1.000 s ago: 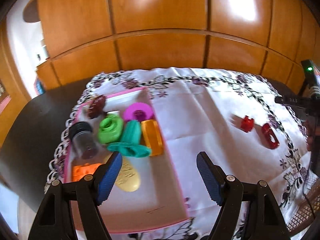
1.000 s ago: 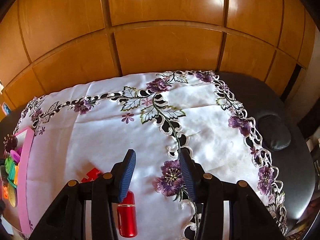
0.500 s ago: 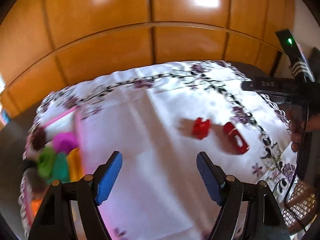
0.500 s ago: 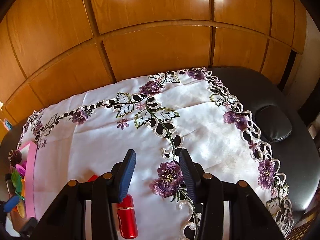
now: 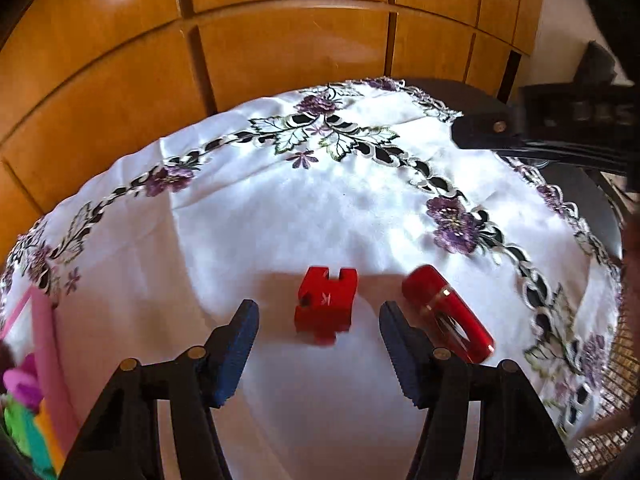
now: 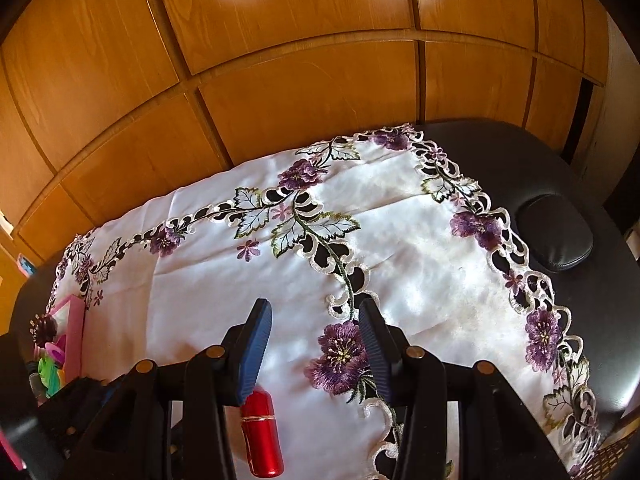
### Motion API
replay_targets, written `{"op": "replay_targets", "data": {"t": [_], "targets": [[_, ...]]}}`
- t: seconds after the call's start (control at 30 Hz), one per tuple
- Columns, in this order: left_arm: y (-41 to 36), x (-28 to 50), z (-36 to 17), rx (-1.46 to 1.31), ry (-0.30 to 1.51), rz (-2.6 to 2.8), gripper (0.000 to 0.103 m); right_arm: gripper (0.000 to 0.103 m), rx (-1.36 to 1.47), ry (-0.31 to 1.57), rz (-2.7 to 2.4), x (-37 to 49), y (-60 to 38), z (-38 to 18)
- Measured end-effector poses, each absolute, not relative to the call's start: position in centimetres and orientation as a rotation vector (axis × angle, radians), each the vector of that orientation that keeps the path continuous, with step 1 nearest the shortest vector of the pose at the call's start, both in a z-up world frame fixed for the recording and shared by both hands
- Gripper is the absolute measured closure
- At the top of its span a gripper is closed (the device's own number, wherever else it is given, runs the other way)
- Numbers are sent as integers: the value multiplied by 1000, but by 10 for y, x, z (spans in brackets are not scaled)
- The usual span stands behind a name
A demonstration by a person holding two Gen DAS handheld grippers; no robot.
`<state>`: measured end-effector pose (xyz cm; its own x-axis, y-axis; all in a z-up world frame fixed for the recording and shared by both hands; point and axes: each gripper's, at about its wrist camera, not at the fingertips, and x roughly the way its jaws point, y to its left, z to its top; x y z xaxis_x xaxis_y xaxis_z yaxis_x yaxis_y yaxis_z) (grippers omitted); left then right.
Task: Organize rigid objects
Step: 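Grasp the red puzzle block with the left gripper, then grasp the red lipstick tube with the right gripper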
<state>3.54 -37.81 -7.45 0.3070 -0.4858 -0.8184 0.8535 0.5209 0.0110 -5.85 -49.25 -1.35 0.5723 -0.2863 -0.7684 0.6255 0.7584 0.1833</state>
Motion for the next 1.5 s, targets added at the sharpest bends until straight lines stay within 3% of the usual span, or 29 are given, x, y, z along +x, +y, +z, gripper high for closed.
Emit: {"op": "replay_targets", "data": {"t": [0.07, 0.13, 0.17, 0.77, 1.17, 1.2, 1.27, 1.5], "targets": [[-386, 43, -84, 490, 887, -934, 43, 58, 473, 796, -556, -58, -493, -14], [-387, 48, -91, 463, 905, -929, 68, 57, 466, 800, -556, -57, -492, -14], [-384, 47, -90, 448, 890, -931, 71, 57, 464, 804, -556, -57, -492, -15], [-262, 17, -89, 295, 856, -636, 70, 58, 376, 1053, -316, -27, -455, -52], [-251, 18, -91, 232, 863, -656, 70, 58, 249, 1210, -221, -21, -421, -74], [-252, 19, -91, 234, 861, -654, 70, 59, 224, 1226, -223, -20, -418, -77], [-253, 18, -92, 240, 852, -650, 70, 77, 159, 1230, -238, -18, -412, -78], [-252, 17, -93, 237, 836, -650, 70, 77, 97, 1202, -199, -9, -398, -83]]}}
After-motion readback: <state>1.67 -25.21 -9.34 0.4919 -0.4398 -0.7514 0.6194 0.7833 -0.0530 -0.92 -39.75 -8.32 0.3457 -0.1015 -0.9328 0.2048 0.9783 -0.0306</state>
